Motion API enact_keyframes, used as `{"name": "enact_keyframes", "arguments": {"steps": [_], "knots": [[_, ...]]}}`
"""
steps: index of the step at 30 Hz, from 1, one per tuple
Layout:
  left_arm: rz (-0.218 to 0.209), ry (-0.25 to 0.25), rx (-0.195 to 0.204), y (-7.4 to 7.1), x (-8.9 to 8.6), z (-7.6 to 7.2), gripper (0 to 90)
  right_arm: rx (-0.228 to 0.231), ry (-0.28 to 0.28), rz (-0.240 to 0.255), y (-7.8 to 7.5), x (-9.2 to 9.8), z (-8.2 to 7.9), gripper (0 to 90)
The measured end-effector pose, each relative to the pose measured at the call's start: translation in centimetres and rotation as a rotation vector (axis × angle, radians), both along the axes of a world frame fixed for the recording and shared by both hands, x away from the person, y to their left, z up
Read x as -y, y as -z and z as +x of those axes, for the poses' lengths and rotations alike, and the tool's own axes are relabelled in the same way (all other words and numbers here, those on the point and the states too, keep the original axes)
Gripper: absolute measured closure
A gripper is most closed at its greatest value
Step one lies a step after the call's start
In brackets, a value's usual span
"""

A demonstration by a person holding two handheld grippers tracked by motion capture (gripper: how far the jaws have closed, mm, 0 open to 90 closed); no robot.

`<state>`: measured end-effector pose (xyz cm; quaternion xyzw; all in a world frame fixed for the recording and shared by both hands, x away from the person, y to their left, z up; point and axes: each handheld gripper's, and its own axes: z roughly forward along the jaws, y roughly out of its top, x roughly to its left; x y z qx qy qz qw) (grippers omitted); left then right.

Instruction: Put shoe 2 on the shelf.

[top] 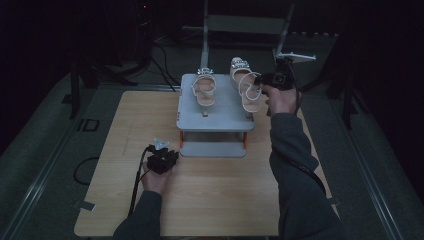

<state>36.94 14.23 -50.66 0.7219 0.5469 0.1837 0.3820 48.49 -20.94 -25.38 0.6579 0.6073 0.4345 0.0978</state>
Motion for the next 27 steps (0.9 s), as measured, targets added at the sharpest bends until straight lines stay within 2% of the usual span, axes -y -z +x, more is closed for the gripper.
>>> {"name": "enact_keyframes", "arguments": {"steps": [4,10,20,24,27], "knots": [[-0.008,0.002,-0.001,0.0,0.0,0.0,76.6,-0.021,0.003,-0.008,0.3,-2.3,0.9,82.9],[-0.014,0.004,-0.003,0.0,0.0,0.0,76.4,-0.065,0.035,-0.038,0.9,-4.2,2.3,82.9],[-0.02,0.008,-0.004,0.0,0.0,0.0,76.0,-0.127,0.048,-0.014,1.4,-5.2,3.6,82.9],[-0.021,0.01,-0.003,0.0,0.0,-0.1,75.9,-0.166,0.061,-0.005,2.3,-5.2,4.2,82.8],[-0.021,0.01,-0.004,0.0,0.0,-0.1,75.9,-0.178,0.06,0.002,2.7,-5.2,4.4,82.8]]}}
